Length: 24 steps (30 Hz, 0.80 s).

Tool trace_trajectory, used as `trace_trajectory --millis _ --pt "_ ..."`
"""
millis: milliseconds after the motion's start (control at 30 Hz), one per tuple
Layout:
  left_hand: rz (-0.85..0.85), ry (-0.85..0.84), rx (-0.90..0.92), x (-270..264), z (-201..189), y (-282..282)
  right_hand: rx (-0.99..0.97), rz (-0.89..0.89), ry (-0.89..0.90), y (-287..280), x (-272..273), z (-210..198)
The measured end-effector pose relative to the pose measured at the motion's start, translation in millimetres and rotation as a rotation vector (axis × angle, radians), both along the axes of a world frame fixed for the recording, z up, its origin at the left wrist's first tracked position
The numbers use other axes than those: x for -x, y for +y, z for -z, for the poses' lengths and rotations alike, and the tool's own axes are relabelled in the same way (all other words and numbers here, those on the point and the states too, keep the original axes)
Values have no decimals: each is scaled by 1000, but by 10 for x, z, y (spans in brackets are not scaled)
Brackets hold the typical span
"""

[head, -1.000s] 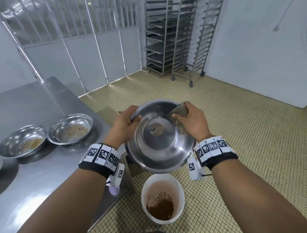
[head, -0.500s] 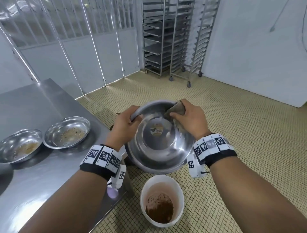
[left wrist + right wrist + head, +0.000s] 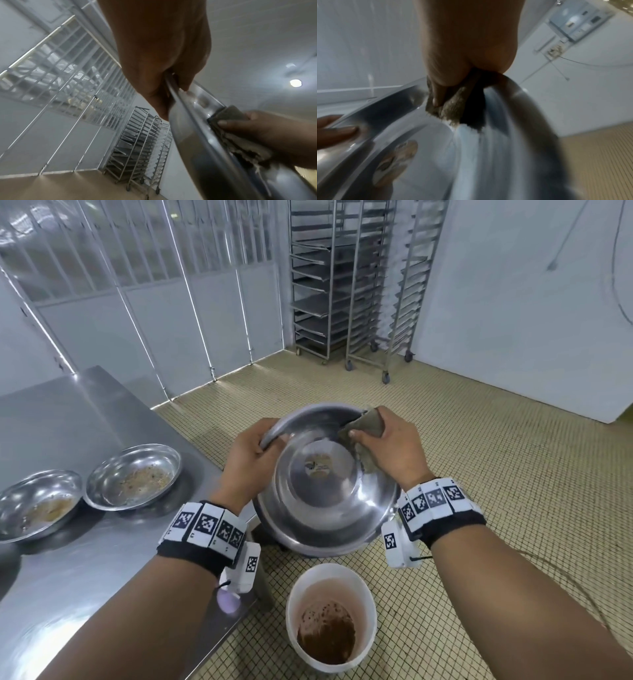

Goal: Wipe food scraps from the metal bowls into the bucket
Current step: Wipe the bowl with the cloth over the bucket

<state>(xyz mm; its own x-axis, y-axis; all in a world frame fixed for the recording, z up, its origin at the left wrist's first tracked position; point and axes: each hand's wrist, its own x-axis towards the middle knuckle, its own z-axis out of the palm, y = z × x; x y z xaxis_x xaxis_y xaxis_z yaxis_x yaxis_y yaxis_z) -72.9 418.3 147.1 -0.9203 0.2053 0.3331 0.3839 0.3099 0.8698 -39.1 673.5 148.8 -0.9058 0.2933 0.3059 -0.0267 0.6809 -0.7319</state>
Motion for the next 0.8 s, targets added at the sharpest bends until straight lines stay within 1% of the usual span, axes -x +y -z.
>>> trace_trajectory --millis 67,100,167,233,267,300,333,400,467,500,533,567,633,667,700,733,800 --pt "-65 -40 -135 -5 -7 -26 158 57 22 -9 -39 110" --pt "-84 -51 -154 -6 -6 -39 217 75 22 -7 -58 180" --pt "-63 -59 -118 -26 1 -43 280 81 6 6 -85 273" --pt "8 -15 17 -39 13 -30 225 33 -5 28 -83 226" --pt "42 19 97 -53 -3 -19 158 -2 -15 28 -84 162" --pt "65 44 140 -63 -17 -8 79 -28 -26 28 -79 100" --pt "70 49 134 -67 -27 1 27 -36 -25 26 -80 42" --pt "20 9 9 -77 -44 2 44 -5 6 35 -87 15" --pt "-86 -26 -160 -107 -76 -3 180 54 34 34 -112 77" --pt "-122 -26 -205 -118 -87 -10 231 83 37 28 -126 127" --pt "-128 -16 -199 -120 -79 -17 257 98 32 15 -152 161" --pt "-104 2 -150 -123 -74 -18 258 101 20 13 -159 179" --pt "-23 46 29 -135 -44 -23 188 53 -14 3 -167 131" --pt "4 61 84 -135 -32 -22 123 20 -35 -14 -170 72" --pt "11 61 84 -132 -19 -22 74 2 -44 -24 -166 25" --pt "-2 44 37 -132 -6 -26 71 3 -33 -18 -157 -2" --pt "-90 -11 -147 -160 27 -25 172 47 6 -15 -164 7"
